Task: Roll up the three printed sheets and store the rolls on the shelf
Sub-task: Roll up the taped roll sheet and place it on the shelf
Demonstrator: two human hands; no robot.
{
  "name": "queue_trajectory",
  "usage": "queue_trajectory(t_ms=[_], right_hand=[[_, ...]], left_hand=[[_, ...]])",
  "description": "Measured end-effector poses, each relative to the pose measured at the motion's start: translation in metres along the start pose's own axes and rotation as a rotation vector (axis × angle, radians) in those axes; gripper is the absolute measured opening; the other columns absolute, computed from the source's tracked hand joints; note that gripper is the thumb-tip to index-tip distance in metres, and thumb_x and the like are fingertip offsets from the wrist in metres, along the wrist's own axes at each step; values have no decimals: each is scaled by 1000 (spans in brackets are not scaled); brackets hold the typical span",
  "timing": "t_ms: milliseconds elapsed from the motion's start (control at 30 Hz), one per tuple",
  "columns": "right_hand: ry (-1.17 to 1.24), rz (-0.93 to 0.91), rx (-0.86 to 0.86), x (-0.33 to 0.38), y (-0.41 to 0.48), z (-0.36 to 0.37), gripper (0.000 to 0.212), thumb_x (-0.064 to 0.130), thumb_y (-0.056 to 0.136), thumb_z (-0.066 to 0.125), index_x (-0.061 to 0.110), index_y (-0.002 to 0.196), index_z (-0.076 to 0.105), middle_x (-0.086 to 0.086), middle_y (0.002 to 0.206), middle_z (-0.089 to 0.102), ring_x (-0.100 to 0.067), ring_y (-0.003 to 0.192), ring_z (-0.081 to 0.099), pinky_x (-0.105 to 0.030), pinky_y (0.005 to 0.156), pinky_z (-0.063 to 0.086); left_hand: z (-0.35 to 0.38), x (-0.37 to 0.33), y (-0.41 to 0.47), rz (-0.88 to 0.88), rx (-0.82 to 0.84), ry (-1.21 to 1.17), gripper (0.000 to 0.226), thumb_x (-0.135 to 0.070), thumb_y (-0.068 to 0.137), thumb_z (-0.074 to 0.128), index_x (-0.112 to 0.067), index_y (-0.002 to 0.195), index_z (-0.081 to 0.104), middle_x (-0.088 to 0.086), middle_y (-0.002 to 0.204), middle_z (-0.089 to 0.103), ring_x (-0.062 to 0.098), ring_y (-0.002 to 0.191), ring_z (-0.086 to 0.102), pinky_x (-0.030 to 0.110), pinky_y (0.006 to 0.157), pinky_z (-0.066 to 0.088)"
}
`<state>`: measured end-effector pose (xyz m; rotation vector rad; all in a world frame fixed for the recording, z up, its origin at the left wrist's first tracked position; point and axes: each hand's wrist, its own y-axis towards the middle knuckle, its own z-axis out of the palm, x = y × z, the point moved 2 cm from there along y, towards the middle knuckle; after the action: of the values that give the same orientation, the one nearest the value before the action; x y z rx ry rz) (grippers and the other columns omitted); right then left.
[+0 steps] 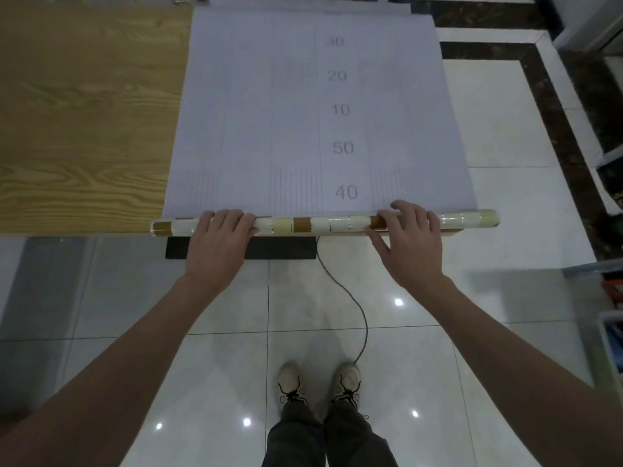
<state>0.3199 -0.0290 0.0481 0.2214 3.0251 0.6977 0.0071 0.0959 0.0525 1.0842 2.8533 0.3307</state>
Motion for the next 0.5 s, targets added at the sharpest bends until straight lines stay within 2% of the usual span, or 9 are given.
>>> queue_trajectory(t_ms=[100,200,267,367,500], right_hand=[[-74,23,49,5,1,-1,36,45,102,50,14,113,65,-8,112,62,-30,101,57,-42,93,38],[-80,47,131,10,7,-6,40,46,102,49,13,121,61,-9,114,63,-31,104,57,-44,94,38],[-62,59,187,11,9,-10,41,48,99,53,16,124,58,-7,114,62,-31,106,57,-44,95,37],[-55,49,214,8,13,-11,32,47,99,48,22,116,59,-3,108,62,-29,101,56,-42,93,36],[-28,55,235,8,17,-7,32,43,101,41,21,107,63,-3,104,63,-30,94,59,-42,89,39]], left_hand=[[1,-7,-1,-45,9,-7,26,-24,105,44,-5,118,56,19,120,57,36,107,55,47,95,43],[-2,-11,2,-56,81,-11,41,-32,98,57,-3,127,53,18,120,57,35,106,56,49,94,46],[-5,-9,6,-22,95,-18,41,-29,96,61,-5,128,52,17,115,59,34,103,57,47,92,48],[-7,-1,12,48,122,-21,32,-17,94,64,-9,123,53,13,109,61,31,97,57,43,90,47],[-10,1,17,74,179,0,38,-12,87,69,-8,122,53,15,113,60,32,103,56,45,97,46]])
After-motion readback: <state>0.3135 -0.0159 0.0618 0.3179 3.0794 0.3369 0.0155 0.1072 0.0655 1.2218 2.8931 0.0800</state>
